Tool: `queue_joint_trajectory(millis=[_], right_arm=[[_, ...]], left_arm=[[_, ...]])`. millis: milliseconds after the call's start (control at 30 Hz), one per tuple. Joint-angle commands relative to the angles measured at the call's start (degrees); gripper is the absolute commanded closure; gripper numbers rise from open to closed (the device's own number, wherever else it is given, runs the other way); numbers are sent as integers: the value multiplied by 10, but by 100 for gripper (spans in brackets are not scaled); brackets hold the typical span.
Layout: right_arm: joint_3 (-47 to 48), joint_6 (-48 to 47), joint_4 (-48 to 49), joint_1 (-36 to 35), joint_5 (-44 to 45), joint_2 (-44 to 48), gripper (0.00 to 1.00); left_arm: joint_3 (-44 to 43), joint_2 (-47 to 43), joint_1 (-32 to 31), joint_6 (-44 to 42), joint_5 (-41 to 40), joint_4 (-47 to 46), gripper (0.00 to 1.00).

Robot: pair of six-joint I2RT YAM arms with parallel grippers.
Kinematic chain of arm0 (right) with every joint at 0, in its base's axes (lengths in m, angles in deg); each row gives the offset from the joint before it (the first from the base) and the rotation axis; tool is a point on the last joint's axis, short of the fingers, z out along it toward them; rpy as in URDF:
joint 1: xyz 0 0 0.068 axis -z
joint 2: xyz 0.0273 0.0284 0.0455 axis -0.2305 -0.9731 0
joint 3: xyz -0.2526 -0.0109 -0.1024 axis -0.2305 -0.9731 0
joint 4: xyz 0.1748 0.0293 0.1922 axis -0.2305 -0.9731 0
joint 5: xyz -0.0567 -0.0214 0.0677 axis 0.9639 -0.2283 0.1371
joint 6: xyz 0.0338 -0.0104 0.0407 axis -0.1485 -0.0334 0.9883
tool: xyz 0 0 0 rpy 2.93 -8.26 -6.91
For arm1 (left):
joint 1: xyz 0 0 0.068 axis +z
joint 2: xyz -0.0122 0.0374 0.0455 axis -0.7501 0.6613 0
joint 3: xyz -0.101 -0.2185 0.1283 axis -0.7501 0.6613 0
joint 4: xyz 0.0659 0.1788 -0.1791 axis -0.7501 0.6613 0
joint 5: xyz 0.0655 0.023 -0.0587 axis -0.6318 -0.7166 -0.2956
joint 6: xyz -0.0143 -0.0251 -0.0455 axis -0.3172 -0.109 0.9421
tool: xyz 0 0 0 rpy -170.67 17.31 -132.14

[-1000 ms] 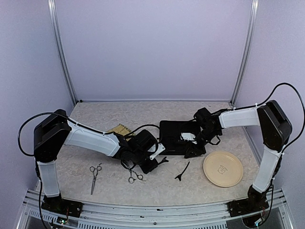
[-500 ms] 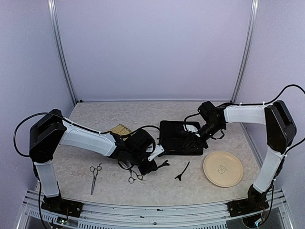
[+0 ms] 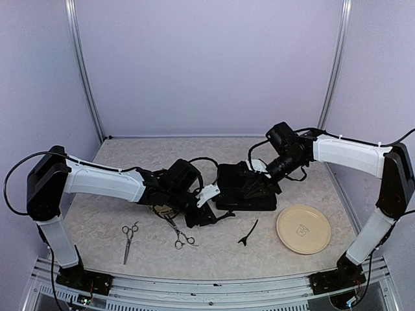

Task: Sort the hair-cutting tools

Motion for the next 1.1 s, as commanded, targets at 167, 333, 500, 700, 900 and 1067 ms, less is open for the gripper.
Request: queue_joint_trajectory(millis=[167,333,500,700,900,1067], right_arm=[[-14,-1,-12,-69,60,6,72],[-22,23,19,-87,92,1,70],[-23,40,41,-90,103,-10,68],[-32,58,70,-90,118,-14,68],[-56,73,102,-90,109,-7,69],[-65,79,113,-90,103,-2,70]], left_arm=[[-22,-2,22,2,-2,11,99],[-27,-1,22,11,5,5,99],[-28,-8,22,16,7,-2,98],[-30,-12,22,25,15,-15,98],[-20,-19,23,50,35,-48,98],[-19,-19,24,61,39,-63,98]])
